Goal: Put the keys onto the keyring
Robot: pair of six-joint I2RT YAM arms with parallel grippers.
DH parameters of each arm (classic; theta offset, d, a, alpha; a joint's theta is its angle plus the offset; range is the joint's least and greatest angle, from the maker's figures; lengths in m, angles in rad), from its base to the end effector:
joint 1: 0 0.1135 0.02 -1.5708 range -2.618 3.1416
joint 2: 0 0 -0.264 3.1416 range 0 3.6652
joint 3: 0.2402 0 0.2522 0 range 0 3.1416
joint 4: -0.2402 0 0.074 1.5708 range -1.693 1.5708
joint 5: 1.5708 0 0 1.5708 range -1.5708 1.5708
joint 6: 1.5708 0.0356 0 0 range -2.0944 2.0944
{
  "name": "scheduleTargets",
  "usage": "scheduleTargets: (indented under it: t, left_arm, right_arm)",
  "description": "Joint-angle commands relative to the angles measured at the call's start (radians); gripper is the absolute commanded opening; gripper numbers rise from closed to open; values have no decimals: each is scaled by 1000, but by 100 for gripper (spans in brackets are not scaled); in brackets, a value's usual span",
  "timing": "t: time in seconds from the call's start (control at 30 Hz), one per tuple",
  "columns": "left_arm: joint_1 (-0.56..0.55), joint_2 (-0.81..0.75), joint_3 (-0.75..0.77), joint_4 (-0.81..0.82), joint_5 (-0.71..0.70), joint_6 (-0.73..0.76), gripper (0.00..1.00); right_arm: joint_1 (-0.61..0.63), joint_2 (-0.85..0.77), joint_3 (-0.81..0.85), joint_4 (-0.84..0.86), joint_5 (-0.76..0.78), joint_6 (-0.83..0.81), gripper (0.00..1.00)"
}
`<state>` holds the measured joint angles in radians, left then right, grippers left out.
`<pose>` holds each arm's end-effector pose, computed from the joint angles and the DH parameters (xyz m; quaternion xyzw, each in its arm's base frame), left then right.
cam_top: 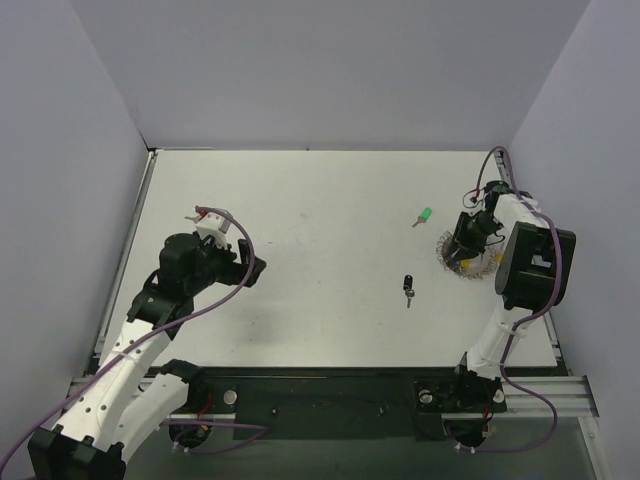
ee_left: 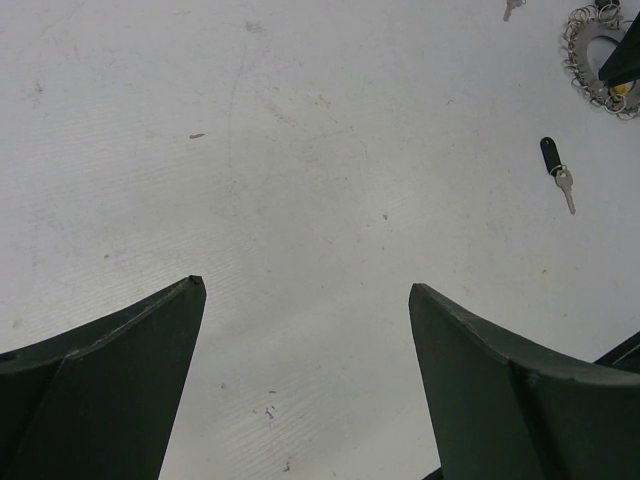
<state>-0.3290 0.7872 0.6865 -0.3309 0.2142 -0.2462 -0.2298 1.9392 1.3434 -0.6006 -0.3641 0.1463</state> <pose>0.1700 -0.0660 0.2901 0.0923 0.8342 -0.2384 0.4886 0.3833 -0.0767 0.1721 0.1475 0.9556 0.1701 0.1903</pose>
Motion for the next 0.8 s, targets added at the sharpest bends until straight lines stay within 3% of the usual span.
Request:
scheduleTargets:
  t: [0.0, 0.77]
  left_arm:
    - [10, -9, 4, 56, 11, 16, 94]
    - [18, -5, 4, 59, 16, 16, 94]
  right_arm:
    - [-6, -6, -6, -25, -7, 22, 22]
    - [-5, 49, -3, -27, 16, 36, 16]
